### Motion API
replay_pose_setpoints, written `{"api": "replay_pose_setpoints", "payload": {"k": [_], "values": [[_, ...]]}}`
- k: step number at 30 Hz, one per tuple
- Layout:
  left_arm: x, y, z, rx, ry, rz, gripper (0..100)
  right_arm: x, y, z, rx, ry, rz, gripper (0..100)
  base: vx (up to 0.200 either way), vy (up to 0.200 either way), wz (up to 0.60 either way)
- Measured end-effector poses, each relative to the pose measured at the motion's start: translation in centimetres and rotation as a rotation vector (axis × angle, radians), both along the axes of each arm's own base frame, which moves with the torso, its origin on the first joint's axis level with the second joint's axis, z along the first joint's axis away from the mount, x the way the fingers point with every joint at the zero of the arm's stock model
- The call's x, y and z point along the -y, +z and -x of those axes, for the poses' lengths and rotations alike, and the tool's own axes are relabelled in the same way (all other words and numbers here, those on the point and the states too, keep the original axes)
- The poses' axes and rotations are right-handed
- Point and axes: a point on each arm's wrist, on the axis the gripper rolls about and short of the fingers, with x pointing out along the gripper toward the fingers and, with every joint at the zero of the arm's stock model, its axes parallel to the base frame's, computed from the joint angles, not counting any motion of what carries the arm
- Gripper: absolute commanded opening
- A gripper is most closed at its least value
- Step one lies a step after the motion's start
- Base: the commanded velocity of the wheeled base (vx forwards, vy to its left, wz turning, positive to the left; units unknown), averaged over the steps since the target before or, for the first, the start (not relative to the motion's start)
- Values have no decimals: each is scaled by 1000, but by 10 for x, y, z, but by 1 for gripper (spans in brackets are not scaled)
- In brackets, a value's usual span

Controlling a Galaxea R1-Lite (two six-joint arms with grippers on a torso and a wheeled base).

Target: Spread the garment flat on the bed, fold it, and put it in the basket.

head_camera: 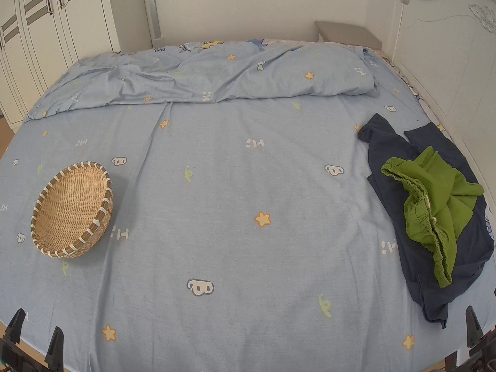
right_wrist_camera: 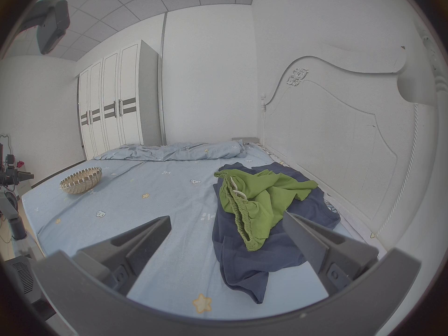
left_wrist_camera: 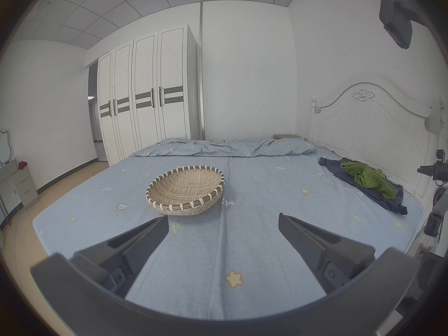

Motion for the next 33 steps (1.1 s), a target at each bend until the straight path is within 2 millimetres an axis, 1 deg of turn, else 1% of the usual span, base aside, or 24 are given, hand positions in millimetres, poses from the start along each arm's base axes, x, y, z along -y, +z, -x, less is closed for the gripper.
{"api": "replay_pose_setpoints", "payload": {"k": [15, 18, 22, 25, 29, 31, 33], "values": [[0, 0, 0, 0, 0, 0, 100, 0, 1, 0, 5, 24, -2, 100, 0, 0, 0], [0, 0, 0, 0, 0, 0, 100, -1, 2, 0, 11, 40, -40, 100, 0, 0, 0], [0, 0, 0, 0, 0, 0, 100, 0, 25, 7, 61, 78, -146, 100, 0, 0, 0], [0, 0, 0, 0, 0, 0, 100, 0, 47, 16, 67, 114, -181, 100, 0, 0, 0], [0, 0, 0, 0, 0, 0, 100, 4, 85, 28, 34, 181, -191, 100, 0, 0, 0], [0, 0, 0, 0, 0, 0, 100, 6, 104, 28, 12, 208, -192, 100, 0, 0, 0], [0, 0, 0, 0, 0, 0, 100, 7, 121, 22, -12, 228, -191, 100, 0, 0, 0]]}}
